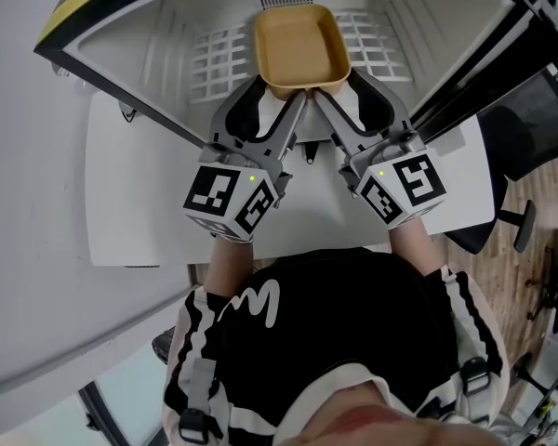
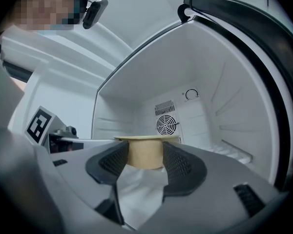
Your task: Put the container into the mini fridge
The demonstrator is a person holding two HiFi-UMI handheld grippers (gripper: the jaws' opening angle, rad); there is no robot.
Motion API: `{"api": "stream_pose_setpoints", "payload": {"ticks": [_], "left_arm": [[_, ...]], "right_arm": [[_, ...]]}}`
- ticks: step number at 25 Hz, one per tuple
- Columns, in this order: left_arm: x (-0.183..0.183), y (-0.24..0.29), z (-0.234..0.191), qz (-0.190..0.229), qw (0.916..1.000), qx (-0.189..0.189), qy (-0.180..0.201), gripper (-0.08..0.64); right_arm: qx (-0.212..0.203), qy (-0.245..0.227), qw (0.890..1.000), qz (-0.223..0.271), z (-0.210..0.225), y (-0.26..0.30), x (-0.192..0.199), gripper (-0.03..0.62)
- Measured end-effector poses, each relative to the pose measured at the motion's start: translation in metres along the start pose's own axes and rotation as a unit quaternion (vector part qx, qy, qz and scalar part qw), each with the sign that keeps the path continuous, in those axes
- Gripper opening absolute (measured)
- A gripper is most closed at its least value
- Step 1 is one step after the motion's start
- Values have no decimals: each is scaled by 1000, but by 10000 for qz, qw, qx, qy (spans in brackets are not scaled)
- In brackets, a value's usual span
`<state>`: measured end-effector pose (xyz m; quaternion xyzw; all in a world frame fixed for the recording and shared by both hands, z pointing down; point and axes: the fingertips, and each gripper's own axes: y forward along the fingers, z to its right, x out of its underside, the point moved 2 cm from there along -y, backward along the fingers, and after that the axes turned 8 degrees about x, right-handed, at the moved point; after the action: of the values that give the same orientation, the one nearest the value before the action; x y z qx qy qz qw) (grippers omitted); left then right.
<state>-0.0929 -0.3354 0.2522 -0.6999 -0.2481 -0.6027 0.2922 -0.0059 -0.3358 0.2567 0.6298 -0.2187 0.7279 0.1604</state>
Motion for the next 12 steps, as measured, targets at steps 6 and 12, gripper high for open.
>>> {"api": "stream_pose_setpoints", "payload": {"ticks": [6, 12], "left_arm": [[-1, 3, -3, -11, 10000, -35, -62, 236], [0, 5, -7, -50, 9999, -77, -76, 236]], "right_arm": [[22, 23, 10000, -31, 2, 4, -1, 231], [33, 28, 10000, -56, 3, 8, 0, 232]]}}
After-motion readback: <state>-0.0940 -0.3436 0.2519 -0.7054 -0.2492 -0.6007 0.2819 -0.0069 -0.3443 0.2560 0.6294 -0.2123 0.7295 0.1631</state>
